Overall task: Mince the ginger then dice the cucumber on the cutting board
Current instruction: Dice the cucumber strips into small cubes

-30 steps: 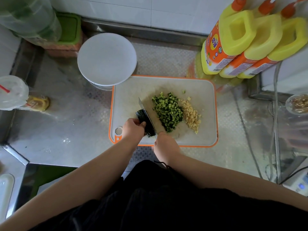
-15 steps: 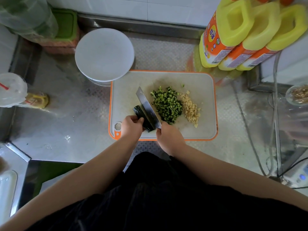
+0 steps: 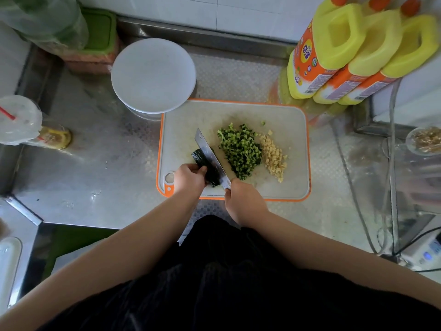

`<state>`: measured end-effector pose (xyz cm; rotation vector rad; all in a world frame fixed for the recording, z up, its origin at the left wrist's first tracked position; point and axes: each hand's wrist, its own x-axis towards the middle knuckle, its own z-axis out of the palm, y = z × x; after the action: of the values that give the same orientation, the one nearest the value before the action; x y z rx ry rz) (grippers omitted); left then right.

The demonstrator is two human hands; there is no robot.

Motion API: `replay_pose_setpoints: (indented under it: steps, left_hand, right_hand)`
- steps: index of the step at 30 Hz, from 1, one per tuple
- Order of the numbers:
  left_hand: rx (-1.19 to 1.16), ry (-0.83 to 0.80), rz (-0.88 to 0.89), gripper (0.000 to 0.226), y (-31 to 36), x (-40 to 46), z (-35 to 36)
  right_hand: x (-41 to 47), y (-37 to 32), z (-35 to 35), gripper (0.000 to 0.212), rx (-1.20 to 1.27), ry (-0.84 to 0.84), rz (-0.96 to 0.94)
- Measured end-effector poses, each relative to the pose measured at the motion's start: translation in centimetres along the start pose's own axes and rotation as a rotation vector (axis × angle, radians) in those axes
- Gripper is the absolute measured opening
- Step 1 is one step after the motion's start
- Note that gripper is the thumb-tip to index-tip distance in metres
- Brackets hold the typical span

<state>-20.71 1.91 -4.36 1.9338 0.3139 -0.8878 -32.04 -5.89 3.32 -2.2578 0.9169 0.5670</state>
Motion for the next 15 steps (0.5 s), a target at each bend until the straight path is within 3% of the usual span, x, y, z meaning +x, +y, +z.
replay_pose_setpoints:
  steps: [15]
  left_hand:
    - [0.029,0.009,0.006,0.012,-0.48,0.73,0.29]
  right_hand:
    - [-0.25,0.45,0.12,0.022,-0.049,0.002,-0.011]
